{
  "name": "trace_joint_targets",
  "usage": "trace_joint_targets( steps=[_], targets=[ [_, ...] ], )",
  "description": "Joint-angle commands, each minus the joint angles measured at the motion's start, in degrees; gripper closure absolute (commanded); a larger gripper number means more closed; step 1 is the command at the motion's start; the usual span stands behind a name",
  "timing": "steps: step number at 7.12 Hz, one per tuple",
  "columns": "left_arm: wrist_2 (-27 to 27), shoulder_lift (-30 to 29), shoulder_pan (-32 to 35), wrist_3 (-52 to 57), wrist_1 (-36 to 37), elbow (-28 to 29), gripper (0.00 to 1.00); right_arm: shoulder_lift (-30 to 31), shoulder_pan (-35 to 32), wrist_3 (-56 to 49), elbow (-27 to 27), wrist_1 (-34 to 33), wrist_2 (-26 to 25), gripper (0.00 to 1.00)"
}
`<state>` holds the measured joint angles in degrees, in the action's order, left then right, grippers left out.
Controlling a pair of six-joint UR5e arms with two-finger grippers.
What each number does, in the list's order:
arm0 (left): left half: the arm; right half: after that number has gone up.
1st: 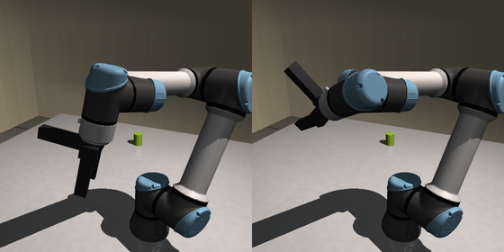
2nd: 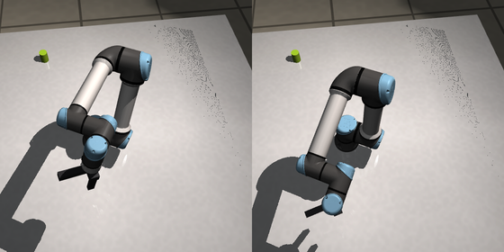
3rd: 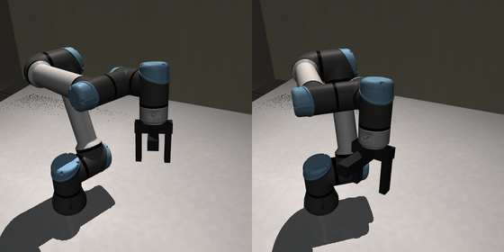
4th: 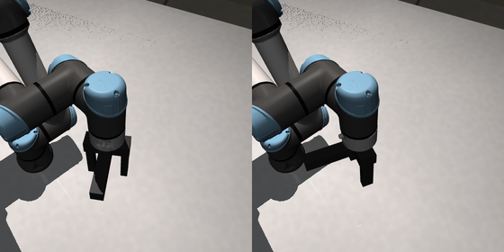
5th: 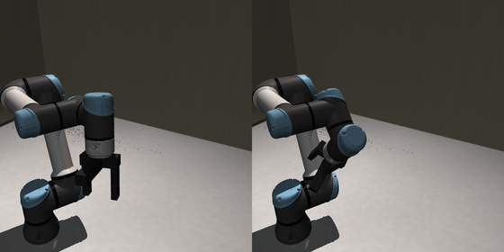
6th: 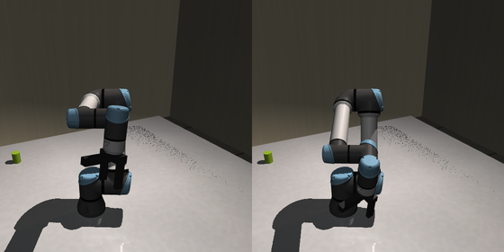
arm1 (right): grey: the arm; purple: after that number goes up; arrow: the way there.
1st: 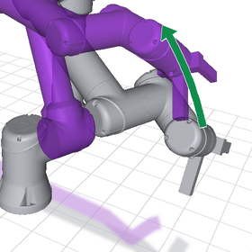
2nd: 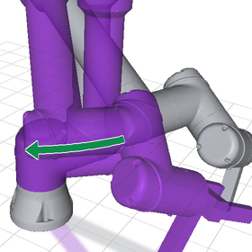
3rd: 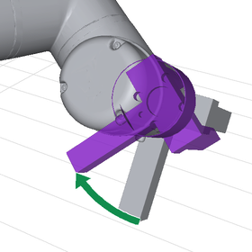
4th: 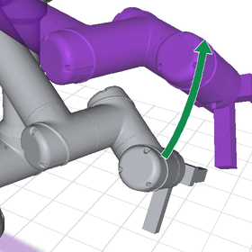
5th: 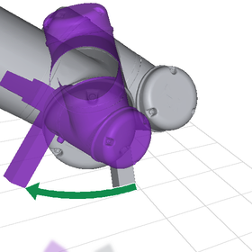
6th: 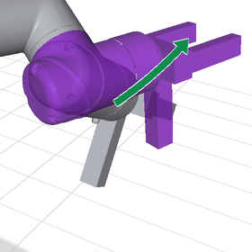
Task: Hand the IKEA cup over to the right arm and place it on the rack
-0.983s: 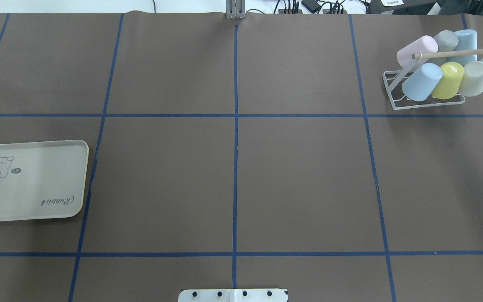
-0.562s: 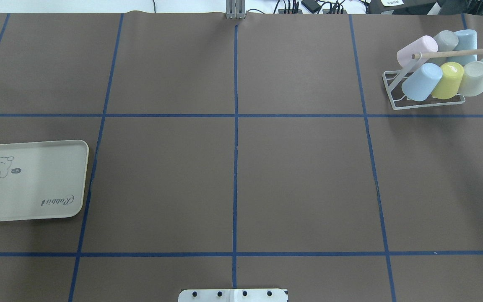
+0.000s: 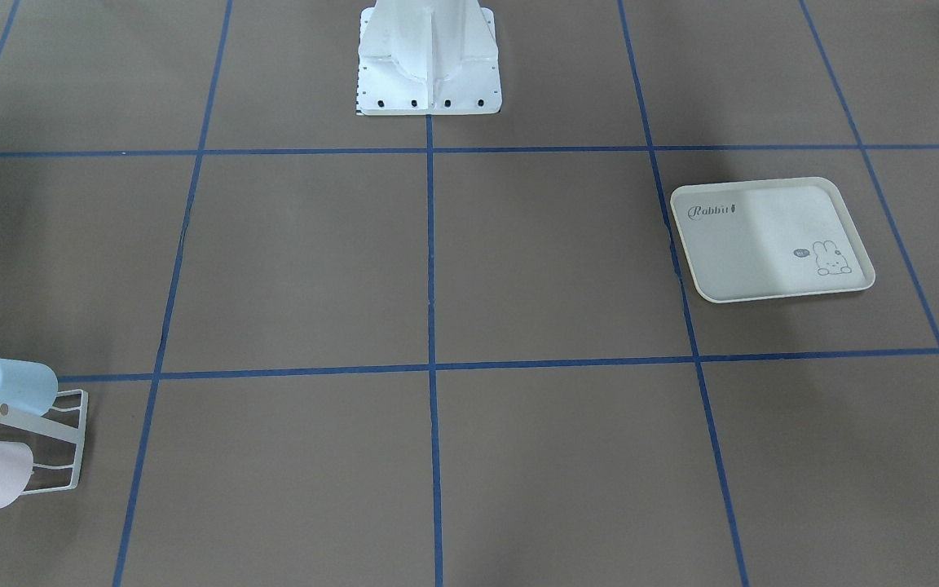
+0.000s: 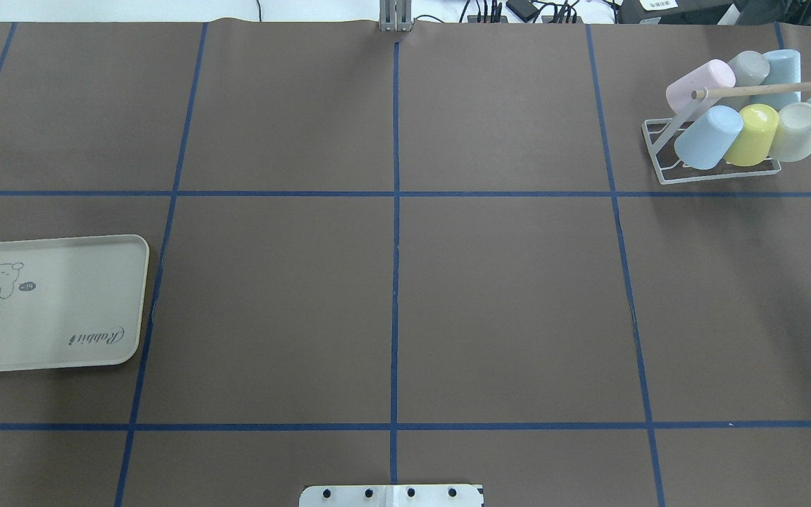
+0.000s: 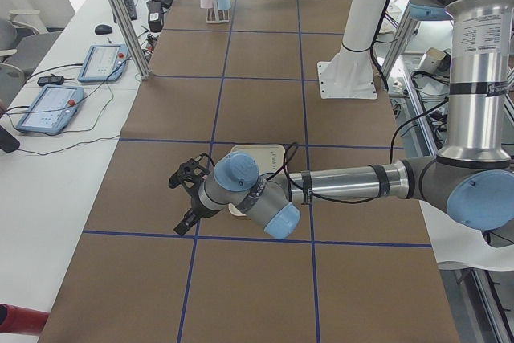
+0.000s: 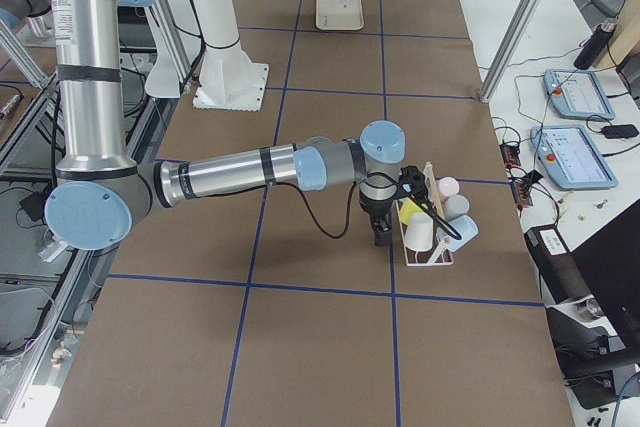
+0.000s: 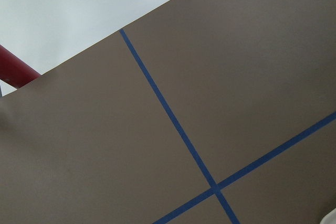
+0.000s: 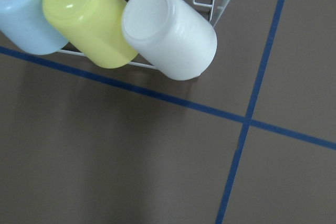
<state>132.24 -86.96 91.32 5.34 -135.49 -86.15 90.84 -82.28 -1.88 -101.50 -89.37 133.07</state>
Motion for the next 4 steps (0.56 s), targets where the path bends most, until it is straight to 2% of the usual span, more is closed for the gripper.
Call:
trace_joint_targets(
  steps=[1,2,4],
  targets=[
    [1.7,0.03,0.0,-0.07,0.49,0.98,0.0,3.64,-0.77,-0.23,-0.1,0.08,2.1,0.0],
    [3.97,0.12,0.0,-0.07,0.57,1.86,0.0,5.13,-0.86,-0.15,0.95,-0.1,1.76,0.0],
    [4.43,0.21,0.0,-0.24,0.58,4.23,0.0,5.49,-2.96,0.38,1.66,-0.1,1.58,0.0]
  ],
)
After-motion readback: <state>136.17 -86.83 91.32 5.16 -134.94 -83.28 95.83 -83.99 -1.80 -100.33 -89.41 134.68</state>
